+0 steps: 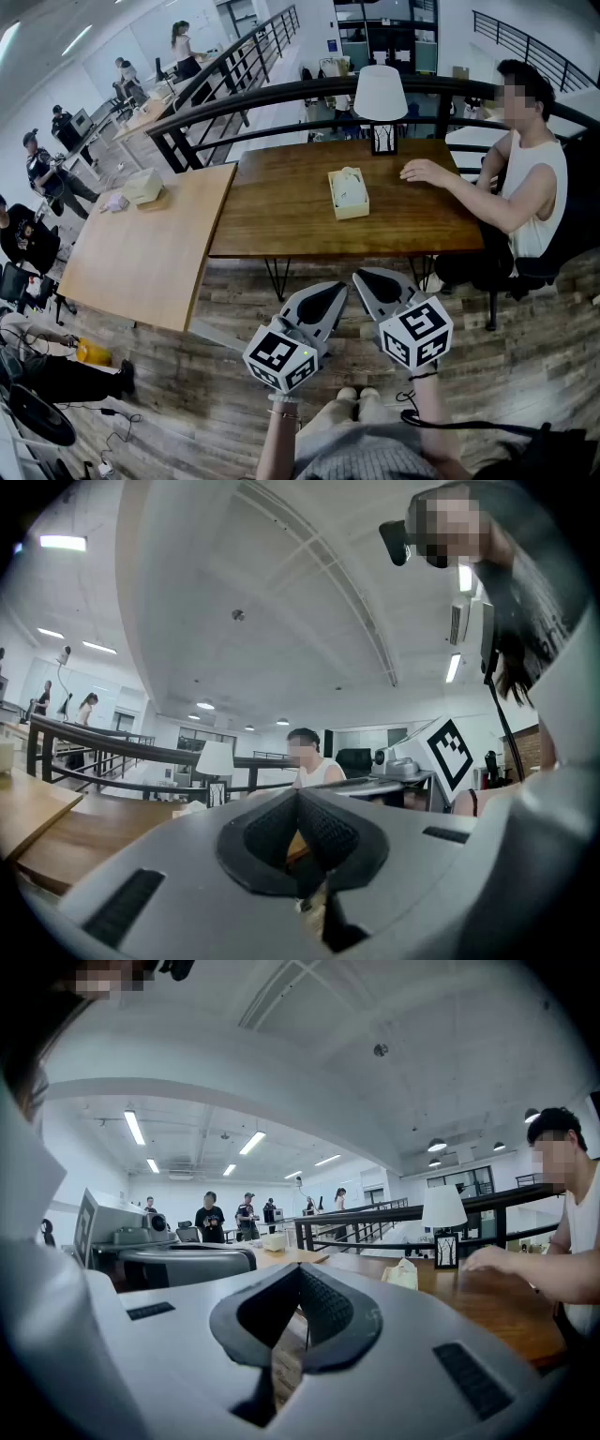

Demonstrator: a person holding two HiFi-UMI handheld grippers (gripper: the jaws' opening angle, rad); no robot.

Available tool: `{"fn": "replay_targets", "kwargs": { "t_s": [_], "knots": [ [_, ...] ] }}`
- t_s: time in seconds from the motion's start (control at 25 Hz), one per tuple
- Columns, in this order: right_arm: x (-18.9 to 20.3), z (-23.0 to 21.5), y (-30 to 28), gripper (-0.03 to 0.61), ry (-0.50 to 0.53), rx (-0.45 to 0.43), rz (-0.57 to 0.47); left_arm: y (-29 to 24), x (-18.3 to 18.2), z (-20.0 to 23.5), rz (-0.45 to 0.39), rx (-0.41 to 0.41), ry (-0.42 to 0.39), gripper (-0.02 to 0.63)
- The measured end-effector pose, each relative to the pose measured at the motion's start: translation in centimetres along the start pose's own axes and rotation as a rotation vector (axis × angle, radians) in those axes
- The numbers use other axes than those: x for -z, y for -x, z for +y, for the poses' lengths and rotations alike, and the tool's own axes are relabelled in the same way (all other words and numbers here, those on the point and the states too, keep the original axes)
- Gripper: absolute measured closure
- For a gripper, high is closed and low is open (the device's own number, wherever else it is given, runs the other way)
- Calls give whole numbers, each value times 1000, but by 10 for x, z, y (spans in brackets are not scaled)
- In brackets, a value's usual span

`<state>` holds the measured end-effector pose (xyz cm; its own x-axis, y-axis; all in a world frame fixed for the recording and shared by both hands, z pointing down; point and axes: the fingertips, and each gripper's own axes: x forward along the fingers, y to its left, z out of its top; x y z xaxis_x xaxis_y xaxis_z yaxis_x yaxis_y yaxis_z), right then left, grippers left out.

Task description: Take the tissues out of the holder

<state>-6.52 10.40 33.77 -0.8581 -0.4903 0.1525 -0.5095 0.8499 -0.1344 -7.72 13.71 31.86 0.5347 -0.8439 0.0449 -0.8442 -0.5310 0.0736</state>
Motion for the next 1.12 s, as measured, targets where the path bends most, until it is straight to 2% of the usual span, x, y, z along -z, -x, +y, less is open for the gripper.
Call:
{"fn": "replay_targets", "kwargs": {
  "t_s": [0.8, 1.0, 1.12],
  "knots": [
    [0, -22, 12, 566, 3, 5, 9, -21, 1, -10, 10, 10, -3, 606],
    [-3, -25, 7, 566, -37, -28, -23, -20, 2, -9, 11, -12, -2, 606],
    [-2, -21, -2, 566, -56, -73, -33, -17, 7, 4, 17, -53, 11, 606]
  ]
}}
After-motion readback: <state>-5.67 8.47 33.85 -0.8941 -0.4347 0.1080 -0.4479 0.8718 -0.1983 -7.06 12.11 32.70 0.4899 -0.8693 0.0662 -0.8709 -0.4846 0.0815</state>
